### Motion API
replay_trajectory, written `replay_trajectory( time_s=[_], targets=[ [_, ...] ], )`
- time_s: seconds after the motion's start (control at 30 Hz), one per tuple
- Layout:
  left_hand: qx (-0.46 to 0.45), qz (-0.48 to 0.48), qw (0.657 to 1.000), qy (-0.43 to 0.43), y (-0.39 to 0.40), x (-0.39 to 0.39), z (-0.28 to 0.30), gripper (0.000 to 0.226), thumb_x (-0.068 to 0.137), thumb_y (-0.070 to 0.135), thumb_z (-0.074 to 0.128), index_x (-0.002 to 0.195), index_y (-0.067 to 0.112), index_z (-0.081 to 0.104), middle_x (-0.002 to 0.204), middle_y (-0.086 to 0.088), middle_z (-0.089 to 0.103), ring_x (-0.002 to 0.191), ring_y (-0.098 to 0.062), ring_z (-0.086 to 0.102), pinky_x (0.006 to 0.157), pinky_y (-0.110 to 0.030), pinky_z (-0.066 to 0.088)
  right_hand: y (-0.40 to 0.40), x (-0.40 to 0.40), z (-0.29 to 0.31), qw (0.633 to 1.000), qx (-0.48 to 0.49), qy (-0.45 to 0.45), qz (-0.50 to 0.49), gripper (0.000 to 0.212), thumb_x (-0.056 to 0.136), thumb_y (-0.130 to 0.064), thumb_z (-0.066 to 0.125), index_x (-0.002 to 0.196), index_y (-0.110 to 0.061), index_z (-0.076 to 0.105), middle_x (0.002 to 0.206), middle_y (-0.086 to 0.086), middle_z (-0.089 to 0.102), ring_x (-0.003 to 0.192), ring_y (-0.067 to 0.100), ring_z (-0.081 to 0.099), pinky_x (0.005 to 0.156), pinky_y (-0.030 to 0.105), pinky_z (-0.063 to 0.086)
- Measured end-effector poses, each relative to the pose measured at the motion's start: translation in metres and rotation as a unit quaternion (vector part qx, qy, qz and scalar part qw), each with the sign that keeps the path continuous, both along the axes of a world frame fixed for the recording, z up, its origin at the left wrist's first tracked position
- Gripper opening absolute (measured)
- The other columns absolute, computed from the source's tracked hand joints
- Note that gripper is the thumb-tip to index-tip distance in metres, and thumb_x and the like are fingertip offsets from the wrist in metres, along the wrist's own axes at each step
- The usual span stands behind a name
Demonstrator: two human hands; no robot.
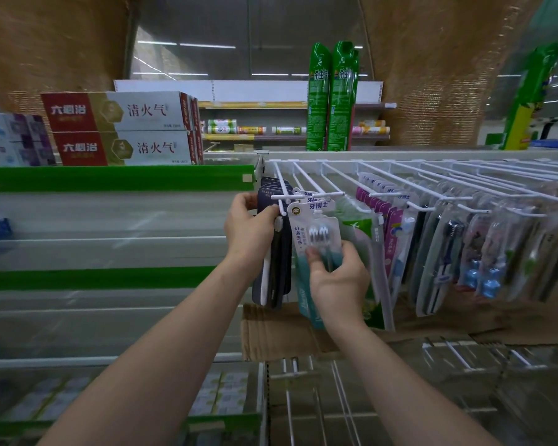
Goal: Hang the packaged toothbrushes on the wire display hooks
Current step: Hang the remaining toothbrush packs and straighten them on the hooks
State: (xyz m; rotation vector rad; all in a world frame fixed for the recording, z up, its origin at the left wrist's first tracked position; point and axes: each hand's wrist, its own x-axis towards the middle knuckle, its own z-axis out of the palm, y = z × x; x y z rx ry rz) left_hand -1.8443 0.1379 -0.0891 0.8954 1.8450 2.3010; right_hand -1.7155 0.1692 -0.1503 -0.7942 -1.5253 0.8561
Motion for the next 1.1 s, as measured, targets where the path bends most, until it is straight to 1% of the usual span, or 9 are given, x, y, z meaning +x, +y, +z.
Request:
replay_trajectory(
  time_s=[0.27,0.43,0.53,0.67,0.77,0.83,0.93,1.0,1.1],
  targets=[
    [0.007,-0.014,0.999,-0.042,0.010,-0.005,0.002,0.017,0.087,0.016,0.071,0.102,0.020,0.064,0.097,0.001,0.070,0.090,-0.018,0.066,0.072,-0.030,0.052,-0.001,0.000,-0.001,1.000,-0.009,0.008,0.001,0.015,0.089,-0.033,0.074,0.089,-0.027,0.061,0.080,-0.010,0.066,0.079,0.012,0.064,0.077,0.041,0.057],
    [-0.004,-0.009,0.998,-0.055,0.018,-0.011,0.001,0.015,0.084,0.025,0.073,0.092,0.025,0.061,0.096,0.000,0.071,0.093,-0.022,0.069,0.084,-0.042,0.059,-0.002,0.002,-0.003,1.000,0.003,0.007,-0.009,0.016,0.089,-0.033,0.075,0.089,-0.027,0.060,0.078,-0.010,0.066,0.078,0.011,0.064,0.076,0.040,0.057],
    [-0.010,-0.004,0.998,-0.063,0.022,-0.014,0.001,0.017,0.084,0.027,0.074,0.091,0.026,0.059,0.097,0.000,0.070,0.096,-0.023,0.068,0.086,-0.042,0.058,-0.003,0.002,-0.003,1.000,0.010,0.002,-0.016,0.016,0.089,-0.035,0.074,0.090,-0.026,0.060,0.078,-0.010,0.065,0.079,0.013,0.064,0.076,0.042,0.057],
    [-0.031,0.009,0.999,-0.031,0.018,-0.014,0.000,0.018,0.089,0.036,0.071,0.100,0.027,0.060,0.105,0.000,0.068,0.101,-0.021,0.065,0.088,-0.041,0.056,-0.005,0.000,-0.003,0.999,0.022,0.005,-0.024,0.017,0.088,-0.035,0.074,0.090,-0.025,0.060,0.079,-0.010,0.065,0.078,0.011,0.063,0.075,0.039,0.057],
    [-0.037,-0.009,0.999,0.032,0.007,-0.009,-0.008,0.018,0.098,0.039,0.062,0.111,0.027,0.058,0.111,0.004,0.065,0.098,-0.006,0.061,0.082,-0.030,0.053,-0.006,0.000,-0.002,0.999,0.020,0.016,-0.019,0.019,0.088,-0.034,0.075,0.098,-0.025,0.060,0.085,-0.012,0.065,0.080,0.005,0.063,0.075,0.035,0.057],
    [-0.042,-0.026,0.995,0.089,0.001,-0.009,-0.019,0.029,0.095,0.035,0.066,0.122,0.030,0.055,0.117,0.007,0.064,0.104,-0.005,0.061,0.091,-0.036,0.055,-0.007,0.000,-0.003,0.999,0.020,0.019,-0.018,0.022,0.088,-0.035,0.075,0.100,-0.024,0.060,0.087,-0.011,0.065,0.082,0.006,0.064,0.075,0.036,0.058],
    [-0.088,-0.013,0.984,0.153,0.001,-0.013,-0.036,0.068,0.081,0.023,0.077,0.138,0.036,0.043,0.128,0.005,0.059,0.116,-0.015,0.060,0.099,-0.049,0.054,-0.006,0.000,-0.004,0.999,0.024,0.021,-0.024,0.022,0.088,-0.036,0.075,0.099,-0.024,0.061,0.087,-0.009,0.066,0.081,0.012,0.065,0.075,0.040,0.058],
    [-0.123,0.026,0.977,0.175,0.004,-0.014,-0.040,0.086,0.078,0.028,0.079,0.149,0.037,0.031,0.132,0.001,0.057,0.120,-0.022,0.058,0.102,-0.051,0.051,-0.007,-0.001,-0.004,0.999,0.025,0.020,-0.026,0.022,0.088,-0.037,0.074,0.099,-0.024,0.061,0.087,-0.008,0.067,0.082,0.014,0.066,0.076,0.041,0.058],
    [-0.140,0.073,0.968,0.193,0.008,-0.016,-0.041,0.082,0.082,0.028,0.079,0.152,0.029,0.035,0.124,-0.003,0.059,0.115,-0.023,0.058,0.101,-0.046,0.049,-0.007,-0.001,-0.005,0.999,0.024,0.018,-0.029,0.021,0.088,-0.035,0.074,0.100,-0.022,0.063,0.086,-0.010,0.067,0.080,0.010,0.065,0.076,0.041,0.058]
  ],
)
